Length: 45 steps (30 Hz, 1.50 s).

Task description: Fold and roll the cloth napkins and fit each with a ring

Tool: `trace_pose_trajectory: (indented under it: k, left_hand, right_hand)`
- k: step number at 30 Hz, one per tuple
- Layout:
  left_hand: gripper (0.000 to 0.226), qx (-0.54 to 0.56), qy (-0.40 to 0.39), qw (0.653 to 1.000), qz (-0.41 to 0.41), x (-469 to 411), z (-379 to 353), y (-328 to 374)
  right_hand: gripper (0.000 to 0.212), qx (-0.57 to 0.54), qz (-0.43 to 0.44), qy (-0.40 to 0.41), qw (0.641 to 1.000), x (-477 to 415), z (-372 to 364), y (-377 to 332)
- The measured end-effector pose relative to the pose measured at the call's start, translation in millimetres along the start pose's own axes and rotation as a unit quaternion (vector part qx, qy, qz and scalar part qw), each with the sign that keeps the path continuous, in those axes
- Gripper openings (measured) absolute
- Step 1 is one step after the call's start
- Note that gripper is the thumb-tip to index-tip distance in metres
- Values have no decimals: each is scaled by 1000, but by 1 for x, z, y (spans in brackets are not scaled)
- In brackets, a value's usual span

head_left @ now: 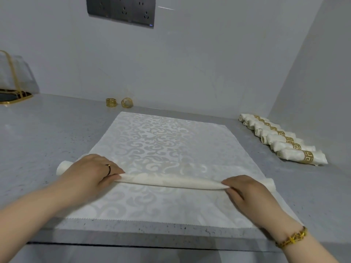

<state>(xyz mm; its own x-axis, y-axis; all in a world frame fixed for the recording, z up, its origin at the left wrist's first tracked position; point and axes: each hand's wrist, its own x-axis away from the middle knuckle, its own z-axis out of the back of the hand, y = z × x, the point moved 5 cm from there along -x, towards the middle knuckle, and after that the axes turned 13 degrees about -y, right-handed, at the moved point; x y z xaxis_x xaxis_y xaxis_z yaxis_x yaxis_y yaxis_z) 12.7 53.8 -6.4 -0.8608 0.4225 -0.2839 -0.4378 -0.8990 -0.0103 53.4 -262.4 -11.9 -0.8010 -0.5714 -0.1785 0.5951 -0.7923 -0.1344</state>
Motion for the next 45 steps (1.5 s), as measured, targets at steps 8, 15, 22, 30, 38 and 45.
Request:
trace_pose_trajectory:
  k: [8,15,22,30,38,45]
  left_hand:
    - [35,141,-70,971,182,-16,-16,-21]
    - [20,83,-26,989,123,-25,-18,-16]
    - [9,161,-68,982,77,-16,-17,-23]
    - [21,120,-93,976,157,-45,-24,-39]
    - [16,88,-78,975,187,-52,-32,-44]
    - [26,120,-148,954,233,-64,-31,-56]
  right_hand:
    - [24,-49,-107,-78,990,-35,6,10]
    - [14,-28,-103,-56,993,-54,-3,12]
    - [15,-114,-45,-71,990,-36,1,20]
    - [21,-87,-117,-73,987,-67,3,27]
    - [23,-11,-161,-98,982,-89,-6,31]
    - [17,-30,-128,-84,988,-102,-13,29]
